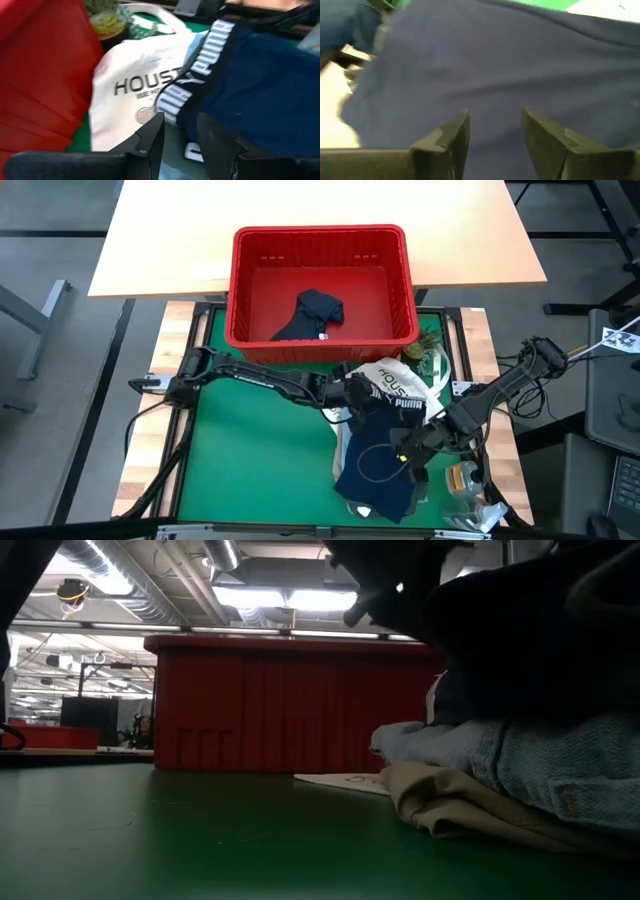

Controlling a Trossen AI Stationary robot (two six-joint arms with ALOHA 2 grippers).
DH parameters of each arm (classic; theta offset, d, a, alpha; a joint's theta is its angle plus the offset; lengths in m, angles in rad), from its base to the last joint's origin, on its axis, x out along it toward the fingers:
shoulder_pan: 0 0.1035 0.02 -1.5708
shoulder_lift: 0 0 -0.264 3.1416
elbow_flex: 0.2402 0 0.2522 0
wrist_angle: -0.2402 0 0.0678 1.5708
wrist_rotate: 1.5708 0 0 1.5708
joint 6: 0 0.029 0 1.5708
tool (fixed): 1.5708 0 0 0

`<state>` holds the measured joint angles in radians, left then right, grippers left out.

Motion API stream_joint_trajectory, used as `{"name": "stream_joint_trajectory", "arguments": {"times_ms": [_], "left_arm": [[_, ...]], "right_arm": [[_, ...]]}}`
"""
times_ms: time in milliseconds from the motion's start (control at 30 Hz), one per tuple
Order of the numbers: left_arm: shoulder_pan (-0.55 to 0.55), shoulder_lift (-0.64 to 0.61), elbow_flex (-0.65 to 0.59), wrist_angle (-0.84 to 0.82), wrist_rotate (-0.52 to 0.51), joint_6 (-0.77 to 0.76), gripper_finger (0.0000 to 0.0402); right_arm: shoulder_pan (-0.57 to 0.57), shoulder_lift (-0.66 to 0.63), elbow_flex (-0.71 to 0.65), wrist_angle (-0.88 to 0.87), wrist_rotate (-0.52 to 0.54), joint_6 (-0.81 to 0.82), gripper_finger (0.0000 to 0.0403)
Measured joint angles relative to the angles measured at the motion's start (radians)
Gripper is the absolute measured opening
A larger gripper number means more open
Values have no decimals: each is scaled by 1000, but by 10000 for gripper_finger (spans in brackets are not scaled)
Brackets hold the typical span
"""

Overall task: Fold Laundry from Bin
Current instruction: Stack the dark blue boxer on top of the green polo shirt

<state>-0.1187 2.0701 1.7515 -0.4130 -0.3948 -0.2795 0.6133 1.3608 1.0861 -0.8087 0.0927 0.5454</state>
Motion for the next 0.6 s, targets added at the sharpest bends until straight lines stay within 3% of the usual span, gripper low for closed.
{"name": "stream_joint_trajectory", "arguments": {"times_ms": [100, 267, 333, 600], "left_arm": [[-10, -20, 0, 8, 79, -13, 110], [-62, -22, 0, 5, 334, -94, 110], [-93, -16, 0, 9, 381, -111, 110], [-254, 16, 0, 49, 287, -111, 110]], "right_arm": [[23, 5, -1, 71, -15, 1, 177], [101, 18, -1, 158, -14, 3, 177], [142, 22, -1, 193, 5, 4, 177], [263, 98, -2, 315, 142, 0, 177]]}}
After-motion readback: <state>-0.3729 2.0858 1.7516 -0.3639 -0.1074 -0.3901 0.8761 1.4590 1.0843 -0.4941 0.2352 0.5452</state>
